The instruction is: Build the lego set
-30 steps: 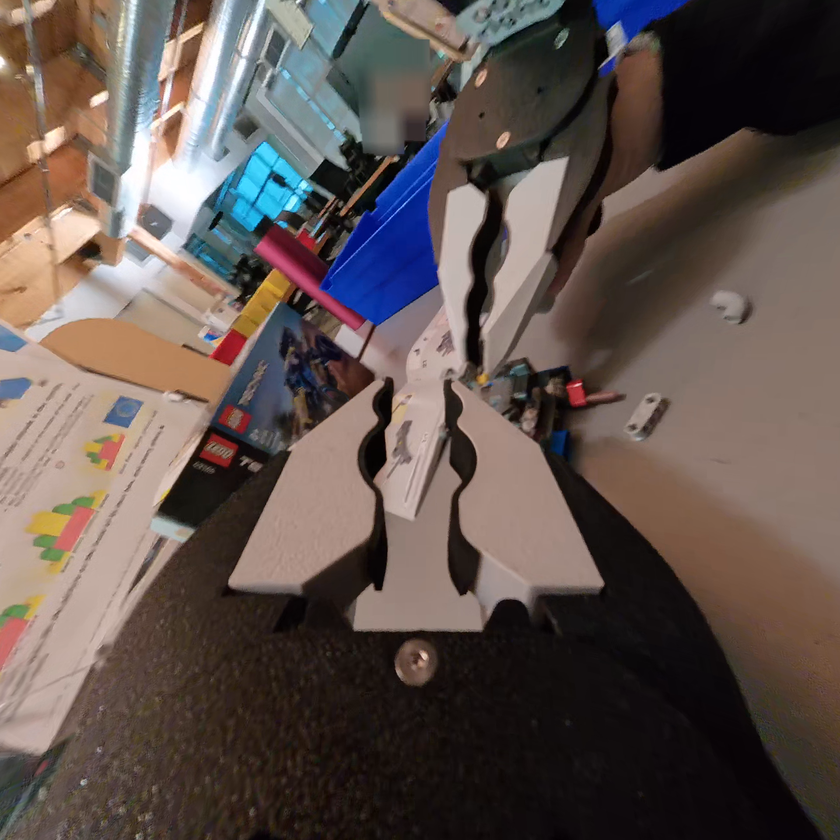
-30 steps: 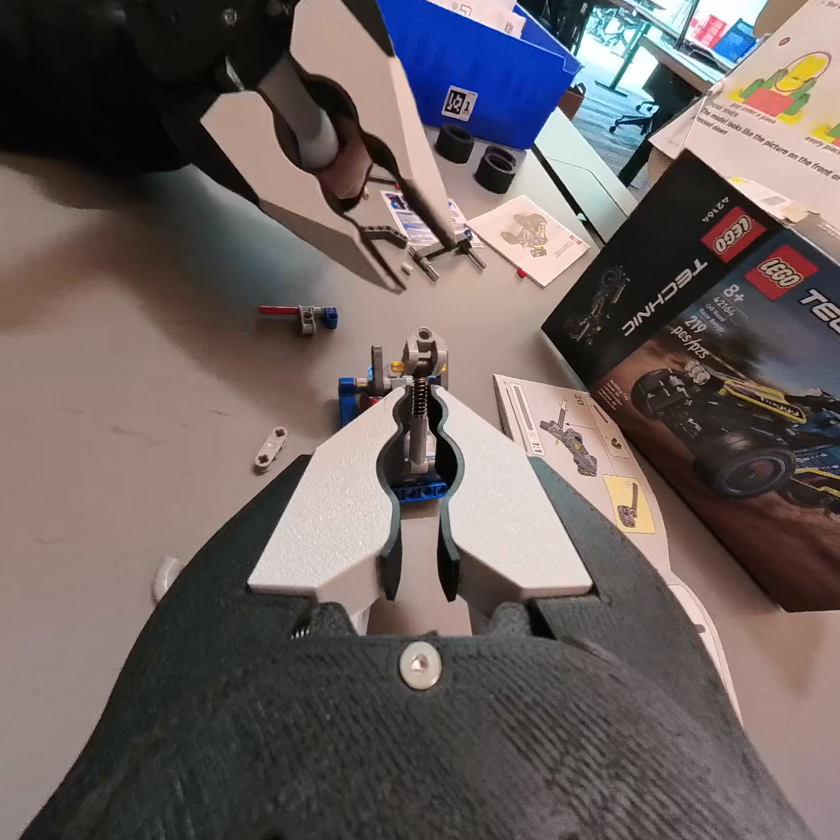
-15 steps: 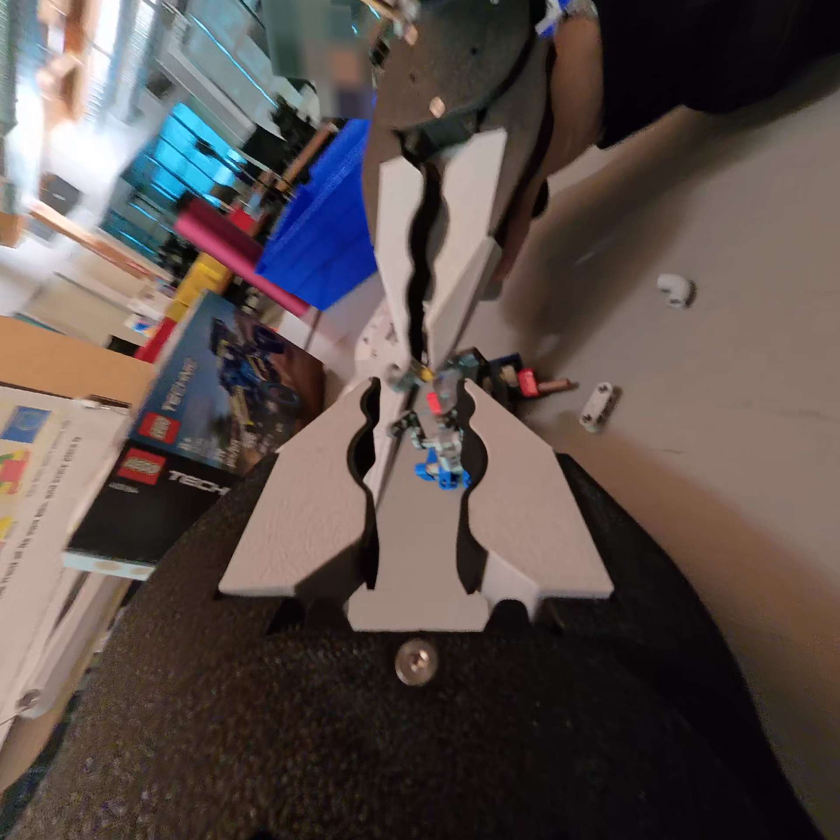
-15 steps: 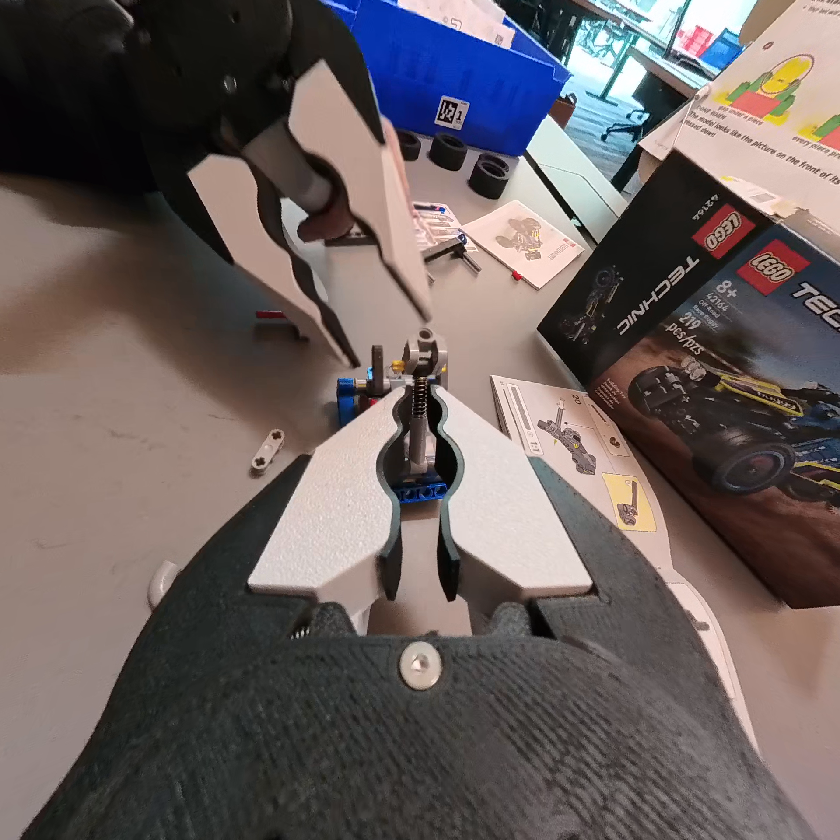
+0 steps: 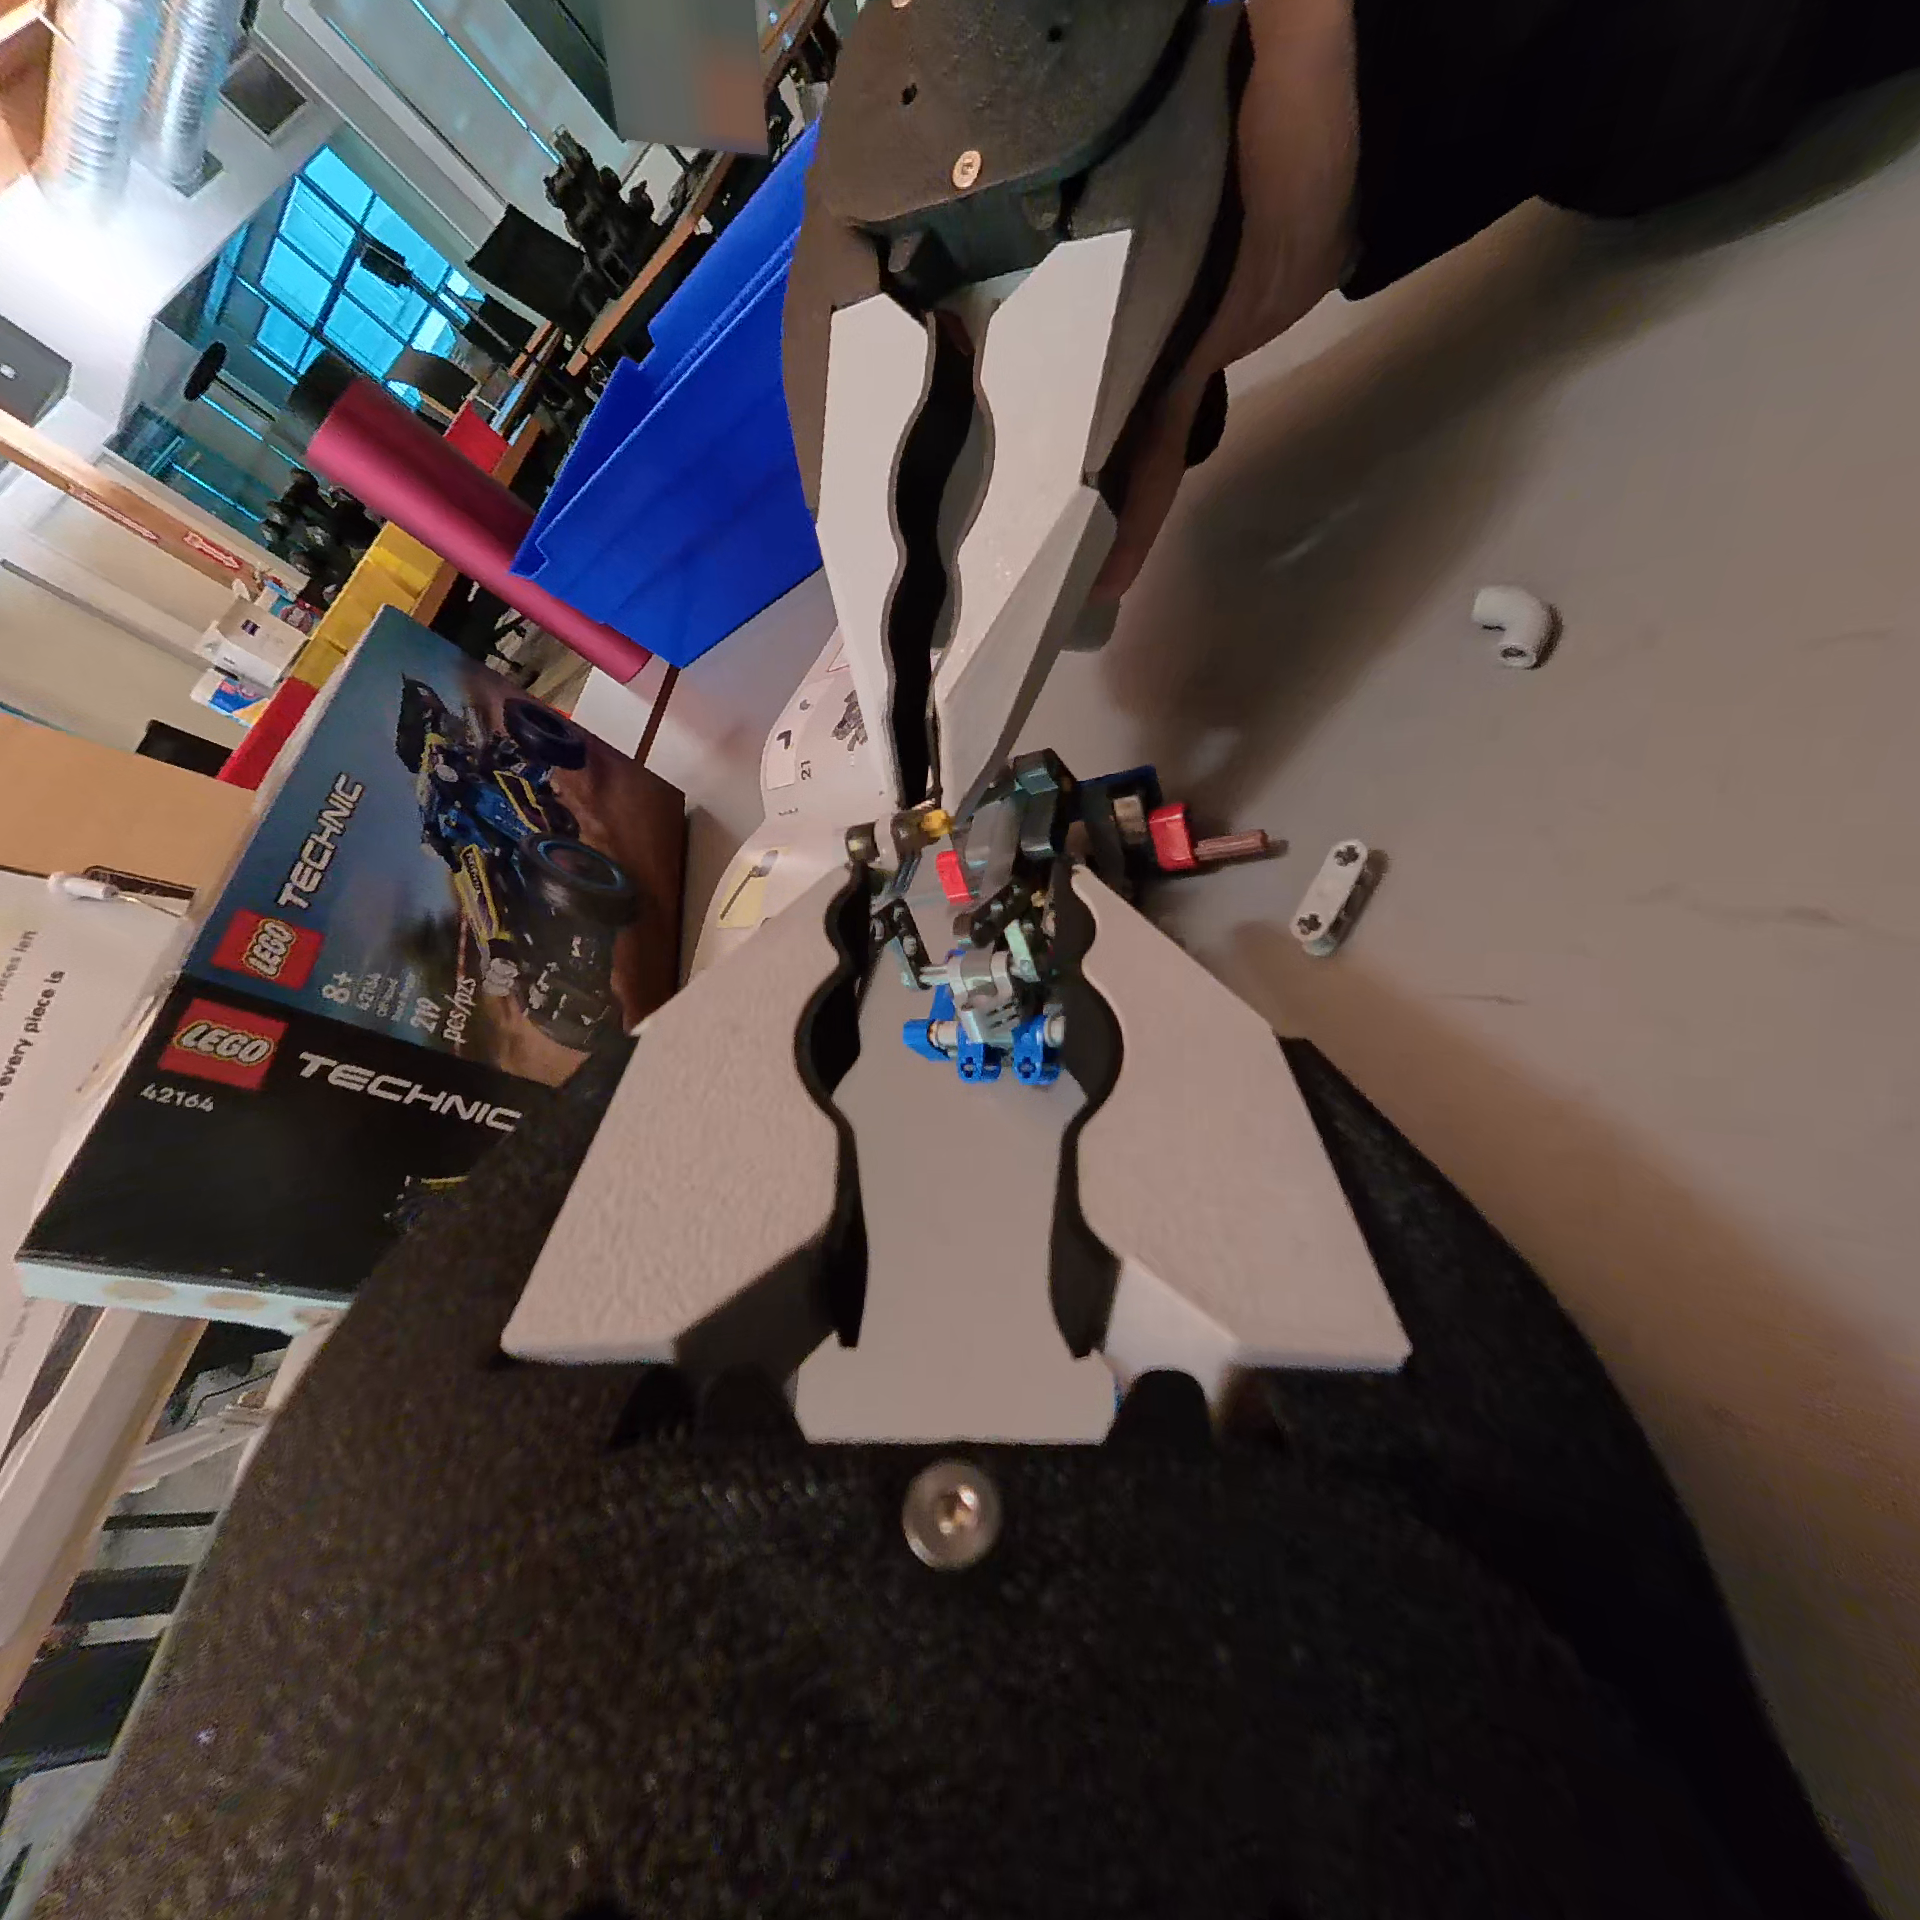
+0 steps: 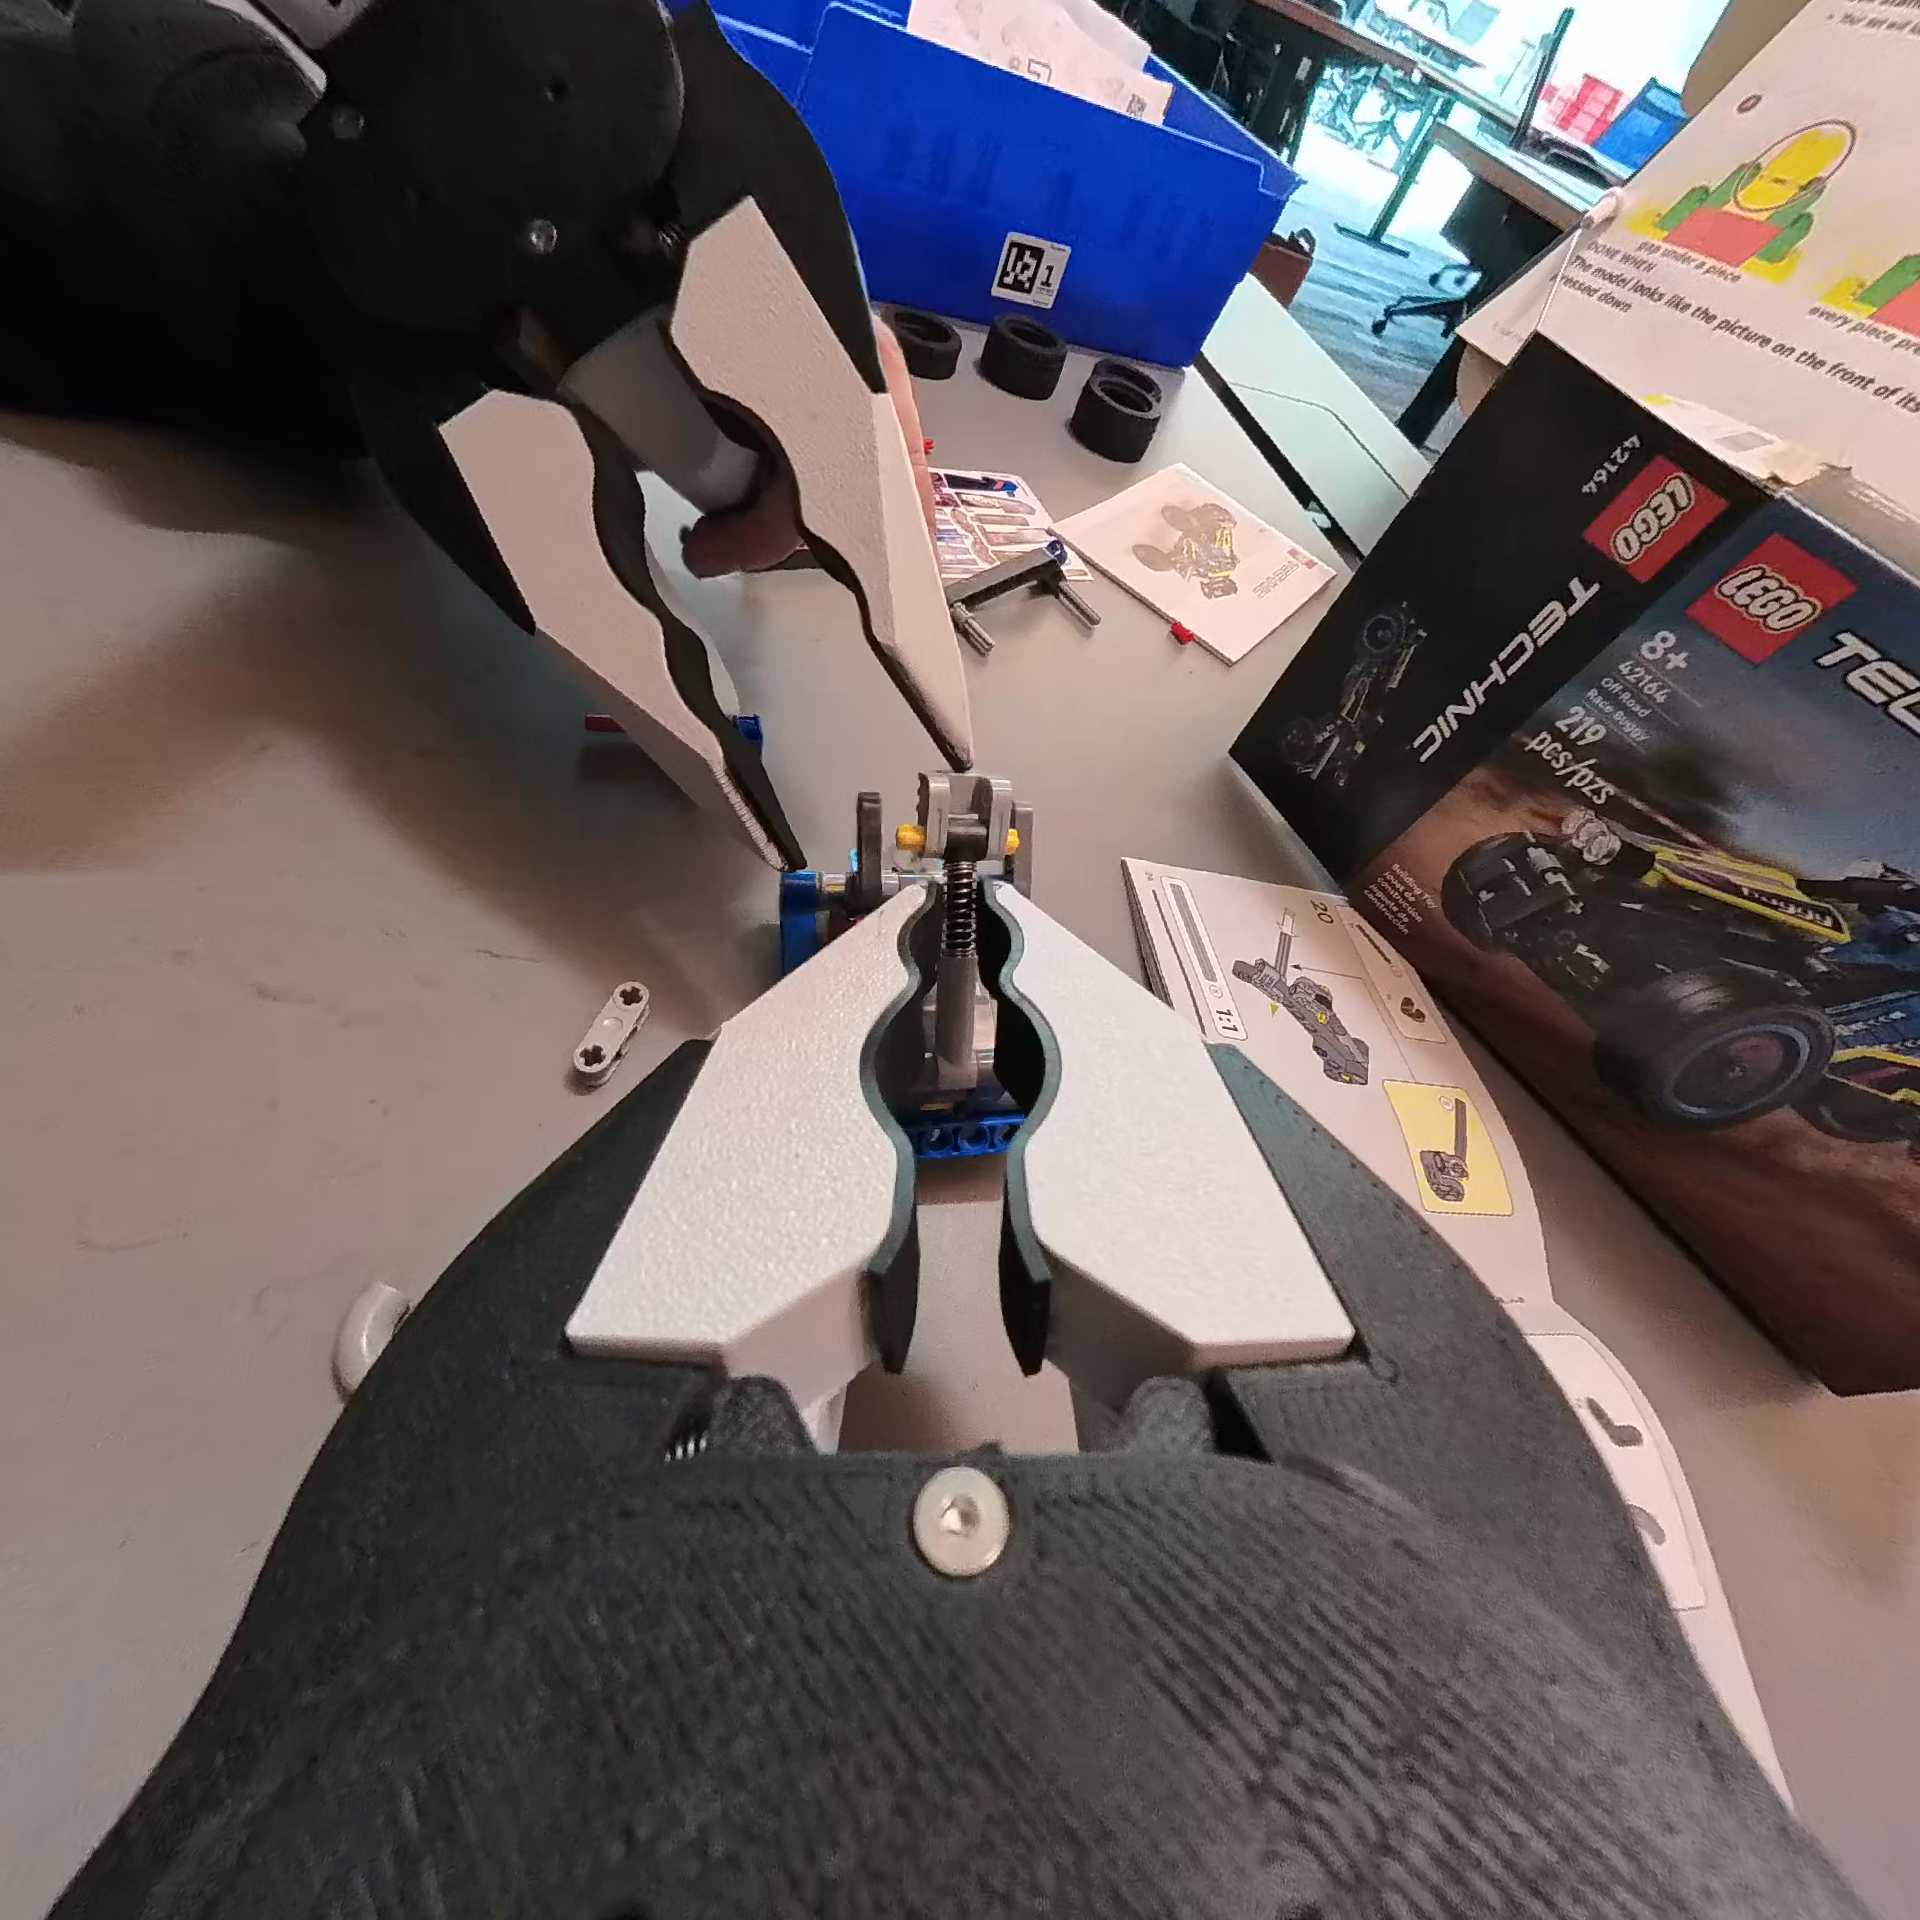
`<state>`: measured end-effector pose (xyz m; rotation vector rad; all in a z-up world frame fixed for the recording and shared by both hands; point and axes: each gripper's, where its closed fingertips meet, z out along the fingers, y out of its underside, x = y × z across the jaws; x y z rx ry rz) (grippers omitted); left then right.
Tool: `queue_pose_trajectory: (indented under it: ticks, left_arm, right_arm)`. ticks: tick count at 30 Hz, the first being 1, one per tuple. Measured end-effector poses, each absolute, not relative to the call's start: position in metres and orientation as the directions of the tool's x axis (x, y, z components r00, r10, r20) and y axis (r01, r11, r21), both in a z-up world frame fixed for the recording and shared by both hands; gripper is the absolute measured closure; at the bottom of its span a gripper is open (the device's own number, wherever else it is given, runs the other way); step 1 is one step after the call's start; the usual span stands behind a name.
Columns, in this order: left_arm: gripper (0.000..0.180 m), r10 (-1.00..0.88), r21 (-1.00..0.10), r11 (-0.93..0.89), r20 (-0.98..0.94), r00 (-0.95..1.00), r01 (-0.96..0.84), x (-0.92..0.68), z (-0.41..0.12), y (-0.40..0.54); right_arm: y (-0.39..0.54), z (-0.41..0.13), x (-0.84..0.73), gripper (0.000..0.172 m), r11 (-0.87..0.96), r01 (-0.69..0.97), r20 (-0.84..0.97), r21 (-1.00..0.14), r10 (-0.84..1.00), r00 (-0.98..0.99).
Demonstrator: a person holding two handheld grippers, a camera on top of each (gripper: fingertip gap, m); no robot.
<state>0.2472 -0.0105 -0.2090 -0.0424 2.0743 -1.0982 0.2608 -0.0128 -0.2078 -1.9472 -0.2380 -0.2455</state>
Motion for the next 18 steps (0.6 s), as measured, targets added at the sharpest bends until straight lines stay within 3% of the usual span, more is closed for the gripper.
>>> queue_pose_trajectory:
  ticks: [18]
  left_arm:
    - [0.149,-0.374,-0.737,0.615,-0.586,-0.719,0.281,0.246,-0.207,-0.008]
  right_arm:
    - [-0.012,-0.207,0.262,0.169,-0.350,0.267,0.267,-0.898,0.047,0.962]
